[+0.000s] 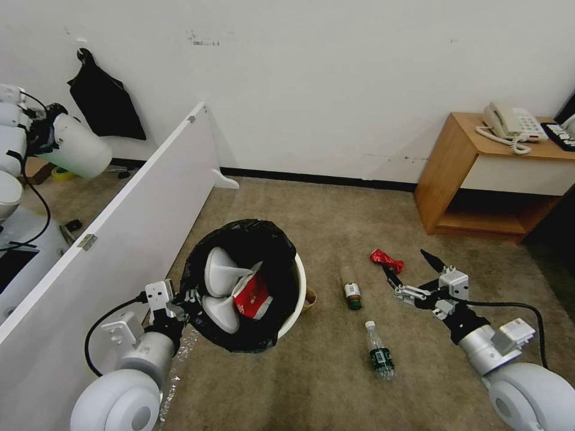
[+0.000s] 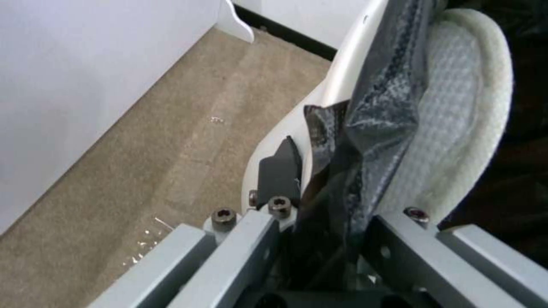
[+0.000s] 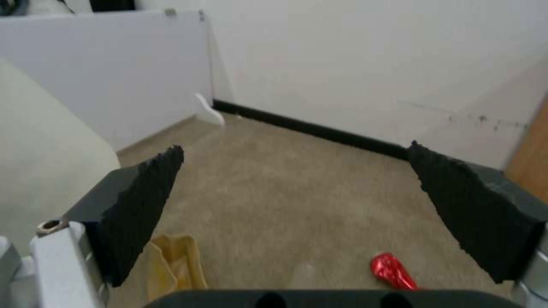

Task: Pick up the trash bin, then pick up the garbage from the floor and place it into the trash bin.

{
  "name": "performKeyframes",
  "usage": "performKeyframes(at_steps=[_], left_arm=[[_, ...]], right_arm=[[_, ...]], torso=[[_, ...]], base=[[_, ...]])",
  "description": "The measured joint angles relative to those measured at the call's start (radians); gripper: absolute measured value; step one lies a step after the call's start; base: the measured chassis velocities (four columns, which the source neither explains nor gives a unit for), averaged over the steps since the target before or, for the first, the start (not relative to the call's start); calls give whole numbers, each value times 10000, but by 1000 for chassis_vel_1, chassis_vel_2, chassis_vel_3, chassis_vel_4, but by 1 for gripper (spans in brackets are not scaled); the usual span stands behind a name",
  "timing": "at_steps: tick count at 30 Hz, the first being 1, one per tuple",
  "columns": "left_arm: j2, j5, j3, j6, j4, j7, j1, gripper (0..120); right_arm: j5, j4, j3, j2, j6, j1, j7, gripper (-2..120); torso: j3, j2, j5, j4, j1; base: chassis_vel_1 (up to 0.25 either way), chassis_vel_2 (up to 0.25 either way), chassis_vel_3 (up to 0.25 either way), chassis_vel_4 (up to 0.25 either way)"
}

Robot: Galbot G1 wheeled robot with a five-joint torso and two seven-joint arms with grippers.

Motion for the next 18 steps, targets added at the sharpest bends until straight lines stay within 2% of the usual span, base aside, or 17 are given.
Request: performKeyframes(at_steps=[8, 18], left_arm=[[275, -395, 304, 130, 387, -454, -467, 1], [180, -567, 588, 233, 481, -660, -551, 1]], right_arm=[[1238, -397, -250, -816, -572, 227, 619, 100], [2545, -769, -941, -1541, -1414, 590, 1416, 100]], torso=[[0, 0, -1, 0, 0], [0, 0, -1, 0, 0]], base=[[0, 0, 0, 0], [0, 0, 0, 0]])
